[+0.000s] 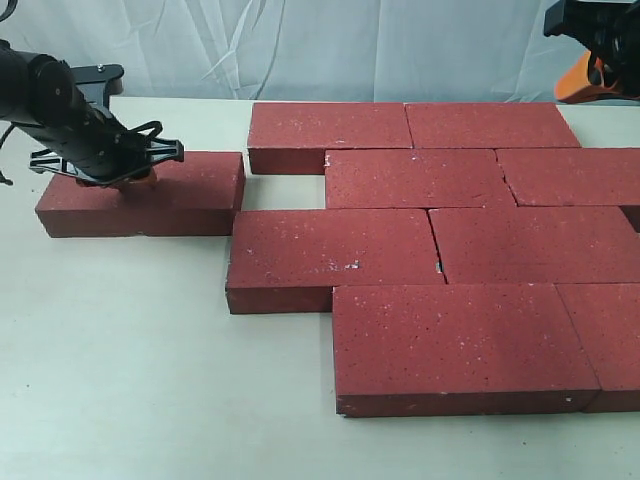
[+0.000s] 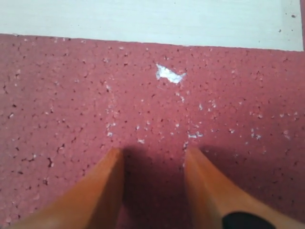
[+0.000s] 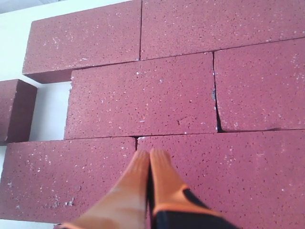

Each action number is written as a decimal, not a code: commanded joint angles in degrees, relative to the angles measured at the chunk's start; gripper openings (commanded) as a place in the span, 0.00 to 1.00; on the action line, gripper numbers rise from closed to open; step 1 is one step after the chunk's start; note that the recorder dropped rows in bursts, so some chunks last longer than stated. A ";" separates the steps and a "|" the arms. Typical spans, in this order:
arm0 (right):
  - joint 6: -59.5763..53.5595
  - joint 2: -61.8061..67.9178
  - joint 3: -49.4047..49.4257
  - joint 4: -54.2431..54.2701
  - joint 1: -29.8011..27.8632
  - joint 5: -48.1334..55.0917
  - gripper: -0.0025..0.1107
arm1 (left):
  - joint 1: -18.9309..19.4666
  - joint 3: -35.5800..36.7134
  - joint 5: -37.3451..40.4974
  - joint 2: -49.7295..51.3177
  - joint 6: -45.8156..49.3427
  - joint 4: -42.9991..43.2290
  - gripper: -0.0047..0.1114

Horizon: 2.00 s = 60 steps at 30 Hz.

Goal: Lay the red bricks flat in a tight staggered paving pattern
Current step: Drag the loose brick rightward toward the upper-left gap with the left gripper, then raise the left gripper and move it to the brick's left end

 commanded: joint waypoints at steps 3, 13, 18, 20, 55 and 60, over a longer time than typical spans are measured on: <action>-0.36 0.10 0.19 0.11 -0.27 -0.66 0.02 | -3.43 0.54 0.13 2.44 -0.30 -1.64 0.39; -0.36 0.10 0.19 0.11 -0.27 -0.66 0.02 | -6.40 0.54 -0.52 2.75 -0.30 -3.15 0.39; -0.36 0.10 0.19 0.11 -0.27 -0.66 0.02 | -7.51 0.54 -0.52 2.75 -0.30 -3.98 0.39; -0.36 0.10 0.19 0.11 -0.27 -0.66 0.02 | -7.51 0.54 -0.28 2.75 -0.30 -3.77 0.39; -0.36 0.10 0.19 0.23 -0.27 -0.28 0.02 | 10.44 0.54 4.55 -10.06 -0.30 2.66 0.16; -0.36 0.10 0.19 0.23 -0.27 -0.41 0.02 | 11.48 0.54 4.55 -10.06 -0.19 5.48 0.04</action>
